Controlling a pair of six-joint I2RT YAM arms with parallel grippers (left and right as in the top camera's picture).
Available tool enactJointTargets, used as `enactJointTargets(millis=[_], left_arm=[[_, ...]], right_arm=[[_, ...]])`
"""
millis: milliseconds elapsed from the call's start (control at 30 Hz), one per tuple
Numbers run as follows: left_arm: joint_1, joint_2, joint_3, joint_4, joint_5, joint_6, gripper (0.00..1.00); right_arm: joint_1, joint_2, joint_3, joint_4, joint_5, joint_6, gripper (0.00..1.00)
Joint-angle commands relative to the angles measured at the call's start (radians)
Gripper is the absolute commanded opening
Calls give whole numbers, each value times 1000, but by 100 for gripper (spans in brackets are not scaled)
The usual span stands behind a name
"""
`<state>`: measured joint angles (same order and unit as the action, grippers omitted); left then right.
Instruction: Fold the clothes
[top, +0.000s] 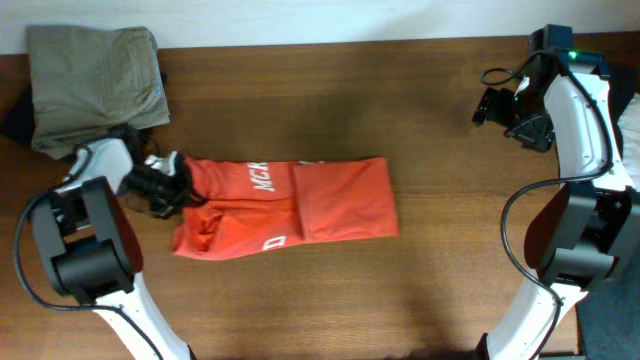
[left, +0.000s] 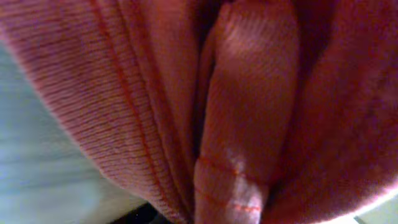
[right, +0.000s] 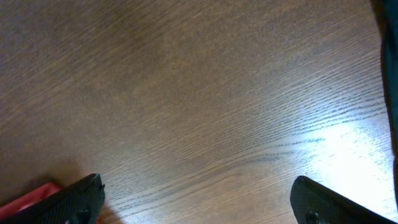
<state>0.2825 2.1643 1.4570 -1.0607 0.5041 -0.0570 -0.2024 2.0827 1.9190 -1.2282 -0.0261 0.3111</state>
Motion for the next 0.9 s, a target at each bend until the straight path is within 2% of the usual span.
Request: enactJointTargets(millis=[0, 200, 267, 367, 567, 867], left_arm=[[64, 46, 142, -95, -293, -18, 0], [58, 45, 465, -338, -314, -25, 0], [23, 43, 629, -454, -314, -26, 1], [-38, 40, 746, -539, -315, -24, 0], [-188, 40, 782, -609, -314, -25, 1], [-469, 40, 782, -576, -311, -27, 0]], right_arm=[[-2, 1, 15, -1, 5, 8, 99], [-2, 1, 15, -1, 5, 8, 99], [-2, 1, 15, -1, 5, 8, 99], [-2, 1, 15, -1, 5, 8, 99], [-2, 1, 15, -1, 5, 8, 99], [-2, 1, 15, -1, 5, 8, 99]])
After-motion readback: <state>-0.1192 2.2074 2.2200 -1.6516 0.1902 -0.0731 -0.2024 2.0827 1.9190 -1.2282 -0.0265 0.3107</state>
